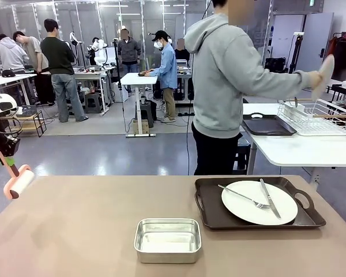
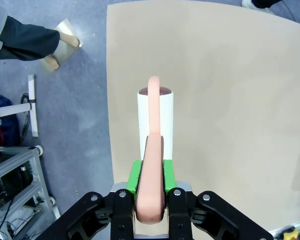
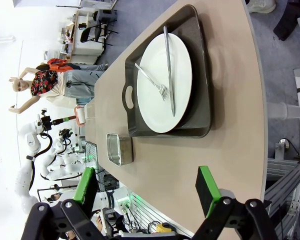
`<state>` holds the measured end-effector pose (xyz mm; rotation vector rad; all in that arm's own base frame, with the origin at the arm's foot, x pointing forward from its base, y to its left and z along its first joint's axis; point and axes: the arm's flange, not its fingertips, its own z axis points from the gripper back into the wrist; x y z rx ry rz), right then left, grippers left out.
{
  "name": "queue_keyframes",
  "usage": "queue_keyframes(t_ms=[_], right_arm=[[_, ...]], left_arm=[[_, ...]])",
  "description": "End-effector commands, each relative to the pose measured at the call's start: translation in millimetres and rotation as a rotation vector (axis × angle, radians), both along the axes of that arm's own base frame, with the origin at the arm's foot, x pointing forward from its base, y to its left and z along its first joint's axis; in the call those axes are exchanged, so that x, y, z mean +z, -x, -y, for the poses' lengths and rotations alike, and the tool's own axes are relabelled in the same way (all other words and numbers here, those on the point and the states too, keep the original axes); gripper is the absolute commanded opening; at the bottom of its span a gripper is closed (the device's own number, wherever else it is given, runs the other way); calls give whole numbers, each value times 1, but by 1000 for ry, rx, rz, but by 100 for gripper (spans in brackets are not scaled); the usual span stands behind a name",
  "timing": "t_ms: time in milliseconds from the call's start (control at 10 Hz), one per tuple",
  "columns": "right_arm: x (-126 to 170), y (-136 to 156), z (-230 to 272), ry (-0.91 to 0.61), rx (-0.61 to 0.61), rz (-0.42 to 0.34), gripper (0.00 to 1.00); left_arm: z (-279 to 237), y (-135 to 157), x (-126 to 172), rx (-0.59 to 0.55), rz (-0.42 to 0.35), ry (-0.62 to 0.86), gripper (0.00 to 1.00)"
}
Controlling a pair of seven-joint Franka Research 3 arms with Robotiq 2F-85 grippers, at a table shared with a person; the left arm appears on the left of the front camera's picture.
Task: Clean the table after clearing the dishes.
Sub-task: Place the Lint Roller back on top of the Airtight Container.
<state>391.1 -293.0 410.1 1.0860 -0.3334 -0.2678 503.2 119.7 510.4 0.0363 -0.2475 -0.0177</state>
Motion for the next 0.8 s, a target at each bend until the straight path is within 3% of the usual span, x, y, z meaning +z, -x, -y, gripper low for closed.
queue_keyframes(t_ms=[0, 300, 500, 700], right_arm=[[3, 0, -1, 2, 1, 5, 100], [3, 0, -1, 2, 1, 5, 100], [3, 0, -1, 2, 1, 5, 100], [3, 0, -1, 2, 1, 5, 100]], left_arm=[[-2, 0, 5, 0, 10, -3, 21], [0, 0, 0, 0, 0, 0, 21], [38, 8, 28, -211, 42, -19, 21], [82, 18, 46, -415, 11, -23, 21]])
